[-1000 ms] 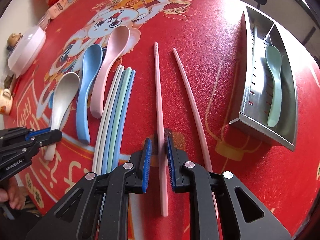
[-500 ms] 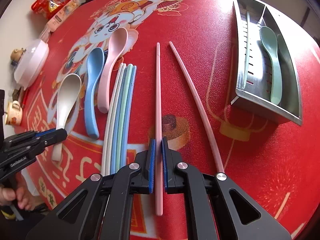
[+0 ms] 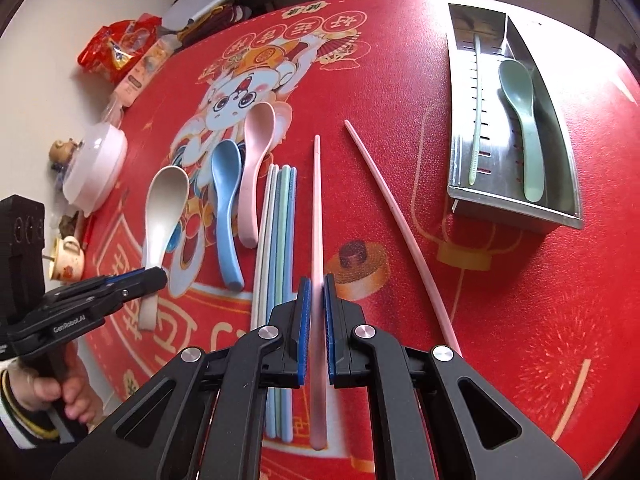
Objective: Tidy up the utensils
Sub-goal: 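Lift the pink chopstick and white spoon and carry both toward the steel caddy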
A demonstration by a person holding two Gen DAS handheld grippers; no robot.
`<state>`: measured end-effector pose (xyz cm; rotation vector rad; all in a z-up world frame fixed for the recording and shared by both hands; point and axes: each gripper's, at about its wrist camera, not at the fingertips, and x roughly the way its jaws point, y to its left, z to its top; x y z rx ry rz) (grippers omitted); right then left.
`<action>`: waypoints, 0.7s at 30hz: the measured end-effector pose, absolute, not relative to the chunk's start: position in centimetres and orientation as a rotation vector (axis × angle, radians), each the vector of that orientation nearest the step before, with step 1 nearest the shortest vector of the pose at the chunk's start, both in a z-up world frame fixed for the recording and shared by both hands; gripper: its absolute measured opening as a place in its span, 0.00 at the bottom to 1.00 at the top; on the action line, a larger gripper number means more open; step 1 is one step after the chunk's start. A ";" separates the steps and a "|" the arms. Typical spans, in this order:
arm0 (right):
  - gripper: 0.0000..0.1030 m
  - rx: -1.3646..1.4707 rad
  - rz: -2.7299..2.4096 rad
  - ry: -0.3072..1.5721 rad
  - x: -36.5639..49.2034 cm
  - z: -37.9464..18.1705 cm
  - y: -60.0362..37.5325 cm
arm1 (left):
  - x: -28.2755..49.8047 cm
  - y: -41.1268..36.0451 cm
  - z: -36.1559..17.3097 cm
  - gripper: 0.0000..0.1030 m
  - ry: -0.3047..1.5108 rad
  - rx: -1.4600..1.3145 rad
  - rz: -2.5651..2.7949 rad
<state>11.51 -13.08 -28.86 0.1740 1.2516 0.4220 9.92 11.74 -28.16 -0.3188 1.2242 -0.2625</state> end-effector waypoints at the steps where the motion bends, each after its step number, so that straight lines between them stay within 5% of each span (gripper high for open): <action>1: 0.06 0.175 0.420 1.246 11.5 -28.7 -13.2 | 10.0 11.7 -28.1 0.06 1.224 -0.318 -0.263; 21: 0.06 0.208 0.399 1.088 12.1 -24.0 -14.9 | 10.8 10.9 -26.4 0.06 1.184 -0.335 -0.295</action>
